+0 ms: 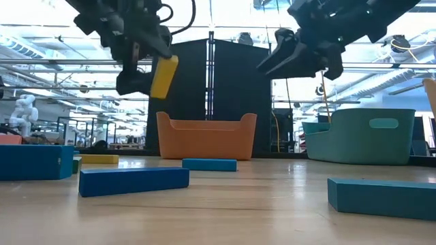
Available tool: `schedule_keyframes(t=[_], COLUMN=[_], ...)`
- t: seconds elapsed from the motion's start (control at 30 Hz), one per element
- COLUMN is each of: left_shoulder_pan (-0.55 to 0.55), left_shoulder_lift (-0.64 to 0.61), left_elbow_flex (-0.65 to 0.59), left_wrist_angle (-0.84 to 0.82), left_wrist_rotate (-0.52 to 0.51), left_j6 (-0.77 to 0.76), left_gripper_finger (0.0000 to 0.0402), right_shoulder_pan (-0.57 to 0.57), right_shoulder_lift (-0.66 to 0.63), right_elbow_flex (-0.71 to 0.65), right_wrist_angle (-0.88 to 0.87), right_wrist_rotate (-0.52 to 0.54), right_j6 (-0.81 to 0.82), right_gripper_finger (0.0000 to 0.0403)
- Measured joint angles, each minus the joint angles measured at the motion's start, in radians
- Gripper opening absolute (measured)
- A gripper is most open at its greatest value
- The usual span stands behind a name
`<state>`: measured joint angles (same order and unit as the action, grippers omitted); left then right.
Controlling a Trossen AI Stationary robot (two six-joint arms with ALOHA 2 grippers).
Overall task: Sort blocks by size
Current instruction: Put the yellow rectangular block into the green bin
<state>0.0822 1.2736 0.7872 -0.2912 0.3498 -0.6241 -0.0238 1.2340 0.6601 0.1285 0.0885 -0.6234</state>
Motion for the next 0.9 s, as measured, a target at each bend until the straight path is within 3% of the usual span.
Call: schedule_keyframes(t=[0.23,0.47,0.67,0.9], left_shoulder_pan=[-0.017,-0.017,-0.005,0.024], left_shoulder_lift=[0.027,0.091,0.155,0.222], left_elbow_flex=[0.001,0.000,0.000,0.000], left_wrist_angle=[0.171,0.267,0.438,0.513], left_wrist_rotate=[0.077,0.104,0.144,0.181], left_j6=[-0.027,-0.048,-0.052,-0.071], left_gripper_finger=[0.0330,0.0330,0.0330,0.0330], right_shoulder_pan=[0.000,0.008,0.023,0.042], right_shoulder_lift=[0.102,0.209,0.281,0.305], right_elbow_flex=[0.000,0.001,0.032,0.083], right_wrist_angle=[0.187,0.388,0.408,0.399], right_wrist_rotate=[-0.133,-0.203,-0.229,-0.227], right_j6=[-0.056,-0.081,-0.080,-0.077], right_gripper_finger=[0.0201,0.0201,0.0201,0.0201])
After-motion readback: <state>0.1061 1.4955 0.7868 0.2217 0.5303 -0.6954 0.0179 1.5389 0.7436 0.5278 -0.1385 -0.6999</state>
